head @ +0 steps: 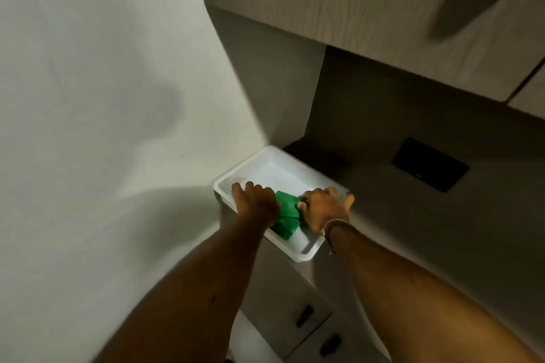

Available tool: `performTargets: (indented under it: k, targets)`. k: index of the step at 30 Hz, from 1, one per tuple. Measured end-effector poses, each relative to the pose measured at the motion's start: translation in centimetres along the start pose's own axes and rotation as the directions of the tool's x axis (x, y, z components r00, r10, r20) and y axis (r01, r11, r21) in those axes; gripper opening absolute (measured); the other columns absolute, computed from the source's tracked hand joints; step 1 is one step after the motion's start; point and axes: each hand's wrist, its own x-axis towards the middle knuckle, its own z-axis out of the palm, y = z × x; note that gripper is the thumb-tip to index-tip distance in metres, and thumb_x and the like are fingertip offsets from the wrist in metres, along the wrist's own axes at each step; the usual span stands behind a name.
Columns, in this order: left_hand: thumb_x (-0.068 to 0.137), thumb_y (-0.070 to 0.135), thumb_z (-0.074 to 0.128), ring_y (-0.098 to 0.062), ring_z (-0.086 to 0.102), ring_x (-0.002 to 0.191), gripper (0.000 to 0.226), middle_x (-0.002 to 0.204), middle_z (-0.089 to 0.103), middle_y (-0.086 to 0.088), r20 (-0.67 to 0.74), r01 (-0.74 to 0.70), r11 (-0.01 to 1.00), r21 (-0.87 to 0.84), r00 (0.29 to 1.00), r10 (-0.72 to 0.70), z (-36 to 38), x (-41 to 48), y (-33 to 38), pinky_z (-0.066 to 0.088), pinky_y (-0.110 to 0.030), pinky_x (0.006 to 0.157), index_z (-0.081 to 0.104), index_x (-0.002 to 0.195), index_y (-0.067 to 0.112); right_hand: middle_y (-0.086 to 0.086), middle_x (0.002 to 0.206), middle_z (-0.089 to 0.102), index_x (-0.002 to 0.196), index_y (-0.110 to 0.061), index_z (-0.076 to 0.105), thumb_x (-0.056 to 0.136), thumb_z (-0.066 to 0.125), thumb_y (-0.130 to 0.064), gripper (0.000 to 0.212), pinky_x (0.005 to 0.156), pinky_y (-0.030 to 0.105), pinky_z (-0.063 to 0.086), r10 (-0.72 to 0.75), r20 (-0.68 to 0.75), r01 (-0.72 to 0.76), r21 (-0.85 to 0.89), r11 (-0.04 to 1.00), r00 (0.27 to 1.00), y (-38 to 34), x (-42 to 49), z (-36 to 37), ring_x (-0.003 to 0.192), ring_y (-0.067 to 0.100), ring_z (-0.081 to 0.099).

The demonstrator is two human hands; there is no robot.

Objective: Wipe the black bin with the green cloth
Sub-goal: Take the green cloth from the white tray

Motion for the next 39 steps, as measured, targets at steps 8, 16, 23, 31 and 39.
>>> performTargets:
  k: [8,16,23,31,39]
  targets:
    - [0.089,0.032,0.068,-0.033,0.063,0.12,0.023,0.082,0.052,-0.002,0.18,0.108,0.976,-0.191,0.981,-0.074,-0.5,3.7,0.3,0.014,-0.064,0.119,0.055,0.105,0.02,0.001,0.137,0.067,0.137,-0.032,0.064,0.094,0.07,-0.046,0.045,0.121,0.071,0.007,0.008,0.153,0.003,-0.07,0.998,0.988,-0.1,3.8,0.9,0.147,0.032,0.037]
    - [0.086,0.05,0.078,-0.036,0.061,0.128,0.065,0.136,0.064,-0.012,0.106,0.15,0.776,-0.612,0.989,-0.108,-0.1,3.1,-0.2,0.046,-0.045,0.109,0.056,0.137,0.016,-0.002,0.112,0.067,0.1,-0.028,0.069,0.091,0.069,-0.051,0.025,0.108,0.058,0.028,-0.029,0.066,0.032,-0.045,0.998,0.997,0.7,3.0,-0.7,0.129,0.03,0.047]
    - [0.072,0.035,0.075,-0.02,0.061,0.077,0.019,0.073,0.061,0.004,-0.045,-0.086,0.315,-0.945,0.99,0.135,-5.3,-9.4,-3.6,0.047,-0.033,0.073,0.062,0.075,0.022,0.01,0.077,0.066,0.08,-0.014,0.069,0.084,0.081,-0.006,0.015,0.068,0.033,0.051,-0.1,-0.036,0.088,0.804,0.587,0.994,1.1,-7.0,-6.5,0.068,0.016,0.062]
    - [0.071,0.018,0.071,-0.02,0.058,0.074,0.015,0.066,0.06,0.002,0.247,0.285,-0.176,-0.942,0.947,0.207,3.8,-31.8,-5.7,0.045,-0.032,0.074,0.065,0.058,0.021,0.026,0.116,0.08,0.118,-0.003,0.081,0.08,0.063,-0.018,0.044,0.081,0.051,0.066,-0.275,0.515,-0.579,0.772,-0.262,0.812,-2.7,-29.9,0.5,0.099,0.041,0.08]
    - [0.075,0.02,0.069,-0.028,0.068,0.091,0.027,0.093,0.069,-0.016,0.501,0.529,-0.17,-0.832,0.846,0.181,21.8,-44.4,-9.9,0.052,-0.038,0.082,0.07,0.098,0.006,0.038,0.137,0.065,0.133,0.009,0.069,0.054,0.101,-0.012,0.088,0.098,0.067,0.056,-0.402,0.678,-0.782,0.459,-0.422,0.615,-6.3,-44.4,17.1,0.118,0.053,0.071]
